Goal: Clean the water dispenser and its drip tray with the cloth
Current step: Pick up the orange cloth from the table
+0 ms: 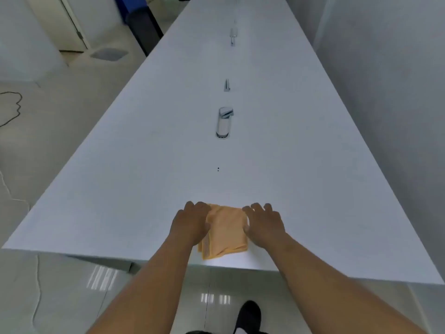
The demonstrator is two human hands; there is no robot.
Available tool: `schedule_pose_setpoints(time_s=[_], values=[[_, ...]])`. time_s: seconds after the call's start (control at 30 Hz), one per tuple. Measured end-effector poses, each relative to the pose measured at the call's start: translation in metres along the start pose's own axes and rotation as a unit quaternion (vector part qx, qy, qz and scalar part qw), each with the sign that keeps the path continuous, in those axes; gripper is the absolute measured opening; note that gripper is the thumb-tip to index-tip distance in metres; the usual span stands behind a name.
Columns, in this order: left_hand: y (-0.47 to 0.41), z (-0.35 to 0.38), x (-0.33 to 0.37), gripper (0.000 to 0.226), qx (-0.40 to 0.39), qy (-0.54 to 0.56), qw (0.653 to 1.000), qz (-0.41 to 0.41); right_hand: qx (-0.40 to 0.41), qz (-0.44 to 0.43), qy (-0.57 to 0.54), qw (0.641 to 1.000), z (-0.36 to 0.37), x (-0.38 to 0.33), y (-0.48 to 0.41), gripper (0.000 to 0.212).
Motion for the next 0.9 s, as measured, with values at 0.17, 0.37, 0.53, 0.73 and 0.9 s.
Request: schedule_pose_setpoints(time_s=[0.17,0.37,0.53,0.73,0.9], values=[[-0.022,0.017,0.000,0.034,-0.005,-0.037,0.999,0.003,-0.043,0.012,0.000,0.999,0.024,0.001,-0.020,0.041],[-0.026,0.042,-0.001,0.030,-0.011,-0.035,0.999,-0.009,-0.062,0.026,-0.020,0.998,0.044,0.009,-0.029,0.044],[-0.045,0.037,-0.006,0.023,-0.005,0.002,1.000,-0.007,-0.045,0.039,-0.030,0.998,0.037,0.011,-0.044,0.038],[-0.056,0.046,-0.023,0.015,-0.059,0.093,0.994,-0.030,-0.042,0.101,-0.152,0.982,0.040,0.017,-0.049,0.020],[-0.063,0.037,-0.026,0.010,-0.065,0.144,0.987,-0.037,-0.013,0.184,-0.346,0.920,0.048,0.026,-0.054,0.016]])
Point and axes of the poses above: each hand's wrist, its own y-axis away from the middle knuckle, its own z-axis out of the palm, x = y × z, the point moved 8 cm from there along -y, towards the middle knuckle, and after that the axes turned 10 degrees about -z, right-handed, at the moved point
